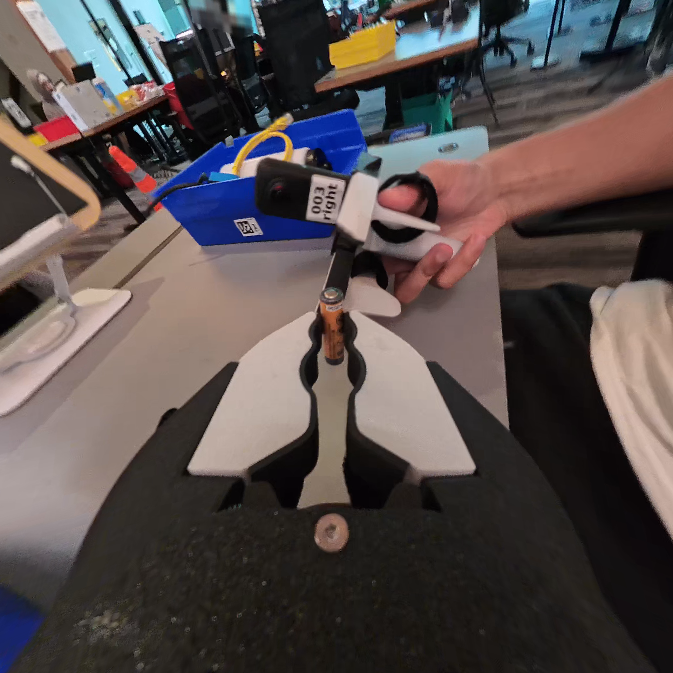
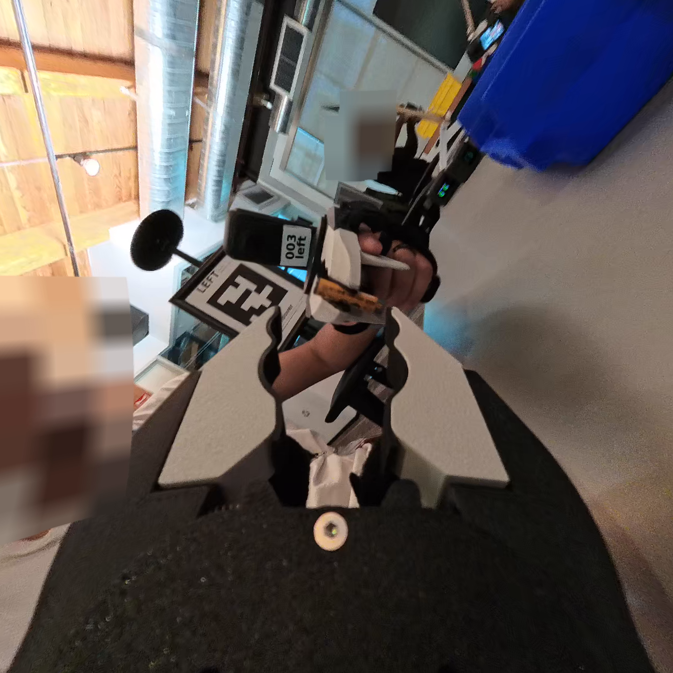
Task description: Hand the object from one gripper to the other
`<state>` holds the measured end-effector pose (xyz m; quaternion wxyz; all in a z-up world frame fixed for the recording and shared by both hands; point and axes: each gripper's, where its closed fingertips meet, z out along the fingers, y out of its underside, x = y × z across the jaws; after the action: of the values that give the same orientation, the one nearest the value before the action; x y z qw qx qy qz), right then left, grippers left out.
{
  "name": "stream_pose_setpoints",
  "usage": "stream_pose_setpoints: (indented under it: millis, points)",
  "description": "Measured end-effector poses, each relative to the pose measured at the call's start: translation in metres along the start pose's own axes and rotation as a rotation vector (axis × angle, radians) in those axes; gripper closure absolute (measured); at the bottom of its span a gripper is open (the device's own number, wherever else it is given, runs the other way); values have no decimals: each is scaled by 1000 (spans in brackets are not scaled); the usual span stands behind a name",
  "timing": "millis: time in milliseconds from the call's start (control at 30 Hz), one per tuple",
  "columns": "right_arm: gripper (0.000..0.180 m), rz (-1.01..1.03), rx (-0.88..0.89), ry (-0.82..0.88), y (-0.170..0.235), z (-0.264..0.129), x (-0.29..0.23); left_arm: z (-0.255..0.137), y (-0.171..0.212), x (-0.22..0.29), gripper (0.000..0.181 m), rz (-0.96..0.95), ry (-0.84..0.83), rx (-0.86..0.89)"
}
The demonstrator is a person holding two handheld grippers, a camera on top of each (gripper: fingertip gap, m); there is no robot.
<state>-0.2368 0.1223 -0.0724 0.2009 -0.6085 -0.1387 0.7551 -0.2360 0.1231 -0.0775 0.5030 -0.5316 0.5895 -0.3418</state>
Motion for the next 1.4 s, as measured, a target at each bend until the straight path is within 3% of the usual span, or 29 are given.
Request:
stream_pose_setpoints:
  millis: [167, 267, 433, 567, 733, 867, 933, 1100, 1233, 1400]
  points:
    - [136, -251, 35, 281, -17, -25, 28, -15, -16, -29, 171, -505, 82, 204]
    - [137, -409, -2, 303, -12, -13, 19, -17, -18, -33, 171, -687, 157, 285]
    - [142, -553, -19, 308, -4, 8, 10, -6, -10, -19, 171, -693, 209, 242]
    - [145, -531, -20, 304, -3, 9, 15, 2, -14, -9, 171, -701, 240, 238]
    - [168, -504, -25, 264, -1, 8, 11, 5, -13, -7, 171, -714, 243, 237]
    - [160, -494, -24, 253, 1, 11, 12, 5, -14, -8, 171, -750, 256, 264]
    - [170, -501, -32, 259, 2, 13, 13, 7, -14, -6, 171, -767, 269, 265]
    - [170, -467, -59, 273, 3, 10, 15, 7, -10, -8, 167, -692, 217, 223]
    - [169, -294, -17, 258, -3, -4, 22, 4, 4, -26, 114, -499, 29, 112]
    - [170, 61, -3, 180, 2, -12, 34, 7, 23, -30, 89, -54, -196, -93]
